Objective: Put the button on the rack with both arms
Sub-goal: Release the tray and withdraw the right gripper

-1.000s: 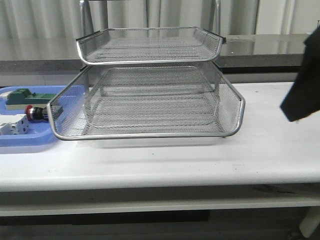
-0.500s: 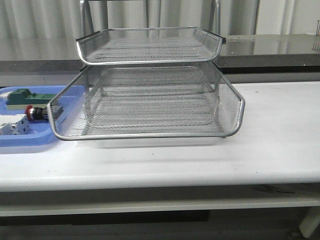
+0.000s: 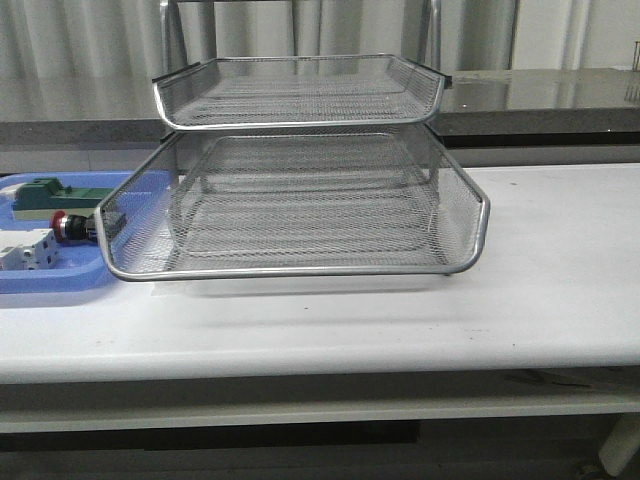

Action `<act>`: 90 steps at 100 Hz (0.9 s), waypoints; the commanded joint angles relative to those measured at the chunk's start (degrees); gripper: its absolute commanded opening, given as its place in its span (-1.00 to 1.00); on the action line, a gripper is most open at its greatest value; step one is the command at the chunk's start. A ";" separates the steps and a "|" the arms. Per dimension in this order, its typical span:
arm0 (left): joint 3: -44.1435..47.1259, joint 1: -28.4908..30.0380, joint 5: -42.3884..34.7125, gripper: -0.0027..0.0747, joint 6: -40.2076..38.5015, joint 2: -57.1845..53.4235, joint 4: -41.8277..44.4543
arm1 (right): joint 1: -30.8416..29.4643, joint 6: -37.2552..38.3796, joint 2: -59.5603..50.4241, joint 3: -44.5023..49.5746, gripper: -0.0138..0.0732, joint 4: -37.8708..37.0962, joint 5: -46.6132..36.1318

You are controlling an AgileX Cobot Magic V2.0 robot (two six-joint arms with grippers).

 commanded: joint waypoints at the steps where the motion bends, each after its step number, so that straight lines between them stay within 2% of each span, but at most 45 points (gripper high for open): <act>1: 1.83 -0.46 -4.43 -0.98 -0.55 -1.78 -0.10 | -0.32 -0.01 0.10 -1.45 -0.80 -1.17 -2.83; 4: 1.83 -0.46 -4.43 -0.98 -0.55 -1.78 -0.10 | -0.32 -0.01 0.10 -1.45 -0.85 -1.17 -2.82; 63: 1.83 -0.46 -4.43 -0.98 -0.55 -1.78 -0.10 | -0.32 -0.01 0.10 -1.45 -0.84 -1.17 -2.56; 79: 1.67 -0.46 -10.23 -0.98 -0.55 -1.78 -0.10 | -0.32 -0.01 0.10 -1.45 -0.84 -1.17 -2.56; 90: -0.72 -0.46 -8.27 -0.98 -0.55 -1.38 -2.21 | -0.32 -0.01 0.10 -1.45 -0.84 -1.17 -2.56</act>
